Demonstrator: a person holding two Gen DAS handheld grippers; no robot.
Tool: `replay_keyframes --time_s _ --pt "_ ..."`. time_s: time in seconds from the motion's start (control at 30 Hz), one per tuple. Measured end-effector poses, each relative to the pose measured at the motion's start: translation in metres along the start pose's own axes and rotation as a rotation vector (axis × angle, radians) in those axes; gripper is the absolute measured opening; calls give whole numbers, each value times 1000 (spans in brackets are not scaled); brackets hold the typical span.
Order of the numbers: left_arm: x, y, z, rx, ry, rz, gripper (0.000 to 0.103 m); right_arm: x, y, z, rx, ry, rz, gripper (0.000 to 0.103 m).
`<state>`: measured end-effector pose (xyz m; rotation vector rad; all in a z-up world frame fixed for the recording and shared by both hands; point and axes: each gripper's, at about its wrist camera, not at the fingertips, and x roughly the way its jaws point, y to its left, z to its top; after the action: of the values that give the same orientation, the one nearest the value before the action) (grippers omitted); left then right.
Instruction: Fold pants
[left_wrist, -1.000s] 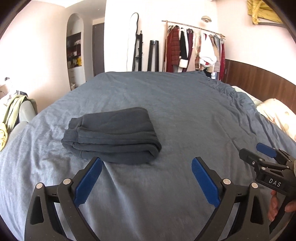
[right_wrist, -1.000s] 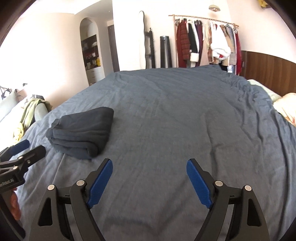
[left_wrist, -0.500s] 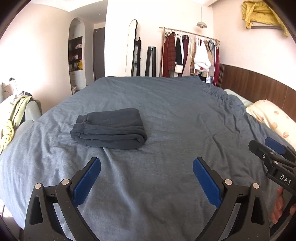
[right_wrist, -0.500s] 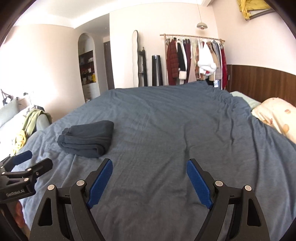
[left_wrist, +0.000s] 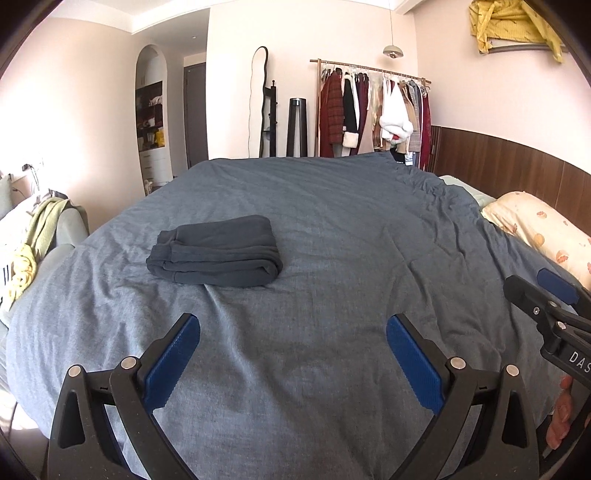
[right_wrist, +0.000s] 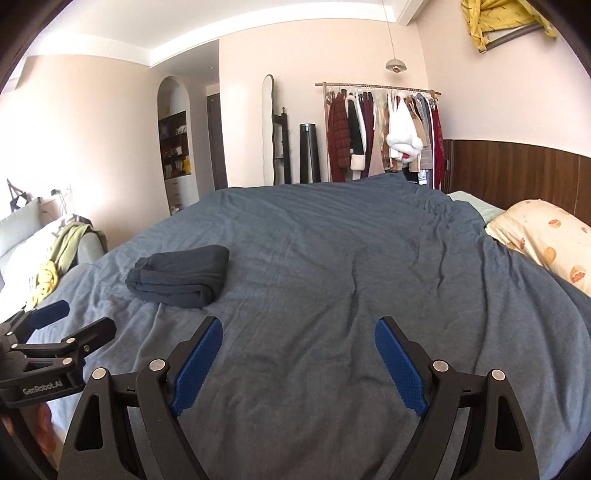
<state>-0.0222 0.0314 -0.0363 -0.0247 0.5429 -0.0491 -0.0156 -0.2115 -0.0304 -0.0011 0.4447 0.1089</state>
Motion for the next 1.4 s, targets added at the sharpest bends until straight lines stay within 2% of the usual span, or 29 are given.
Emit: replay_keyframes --time_s 0.63,0.83,1.4 --pt "-12 -16 4 20 -21 -31 103 -7 -7 -4 21 2 -12 85" --pt "-11 -17 4 34 -23 -3 103 -6 -7 -5 25 2 -5 85" --pt "-10 -20 4 35 -25 2 103 -4 -2 -8 28 6 -8 85"
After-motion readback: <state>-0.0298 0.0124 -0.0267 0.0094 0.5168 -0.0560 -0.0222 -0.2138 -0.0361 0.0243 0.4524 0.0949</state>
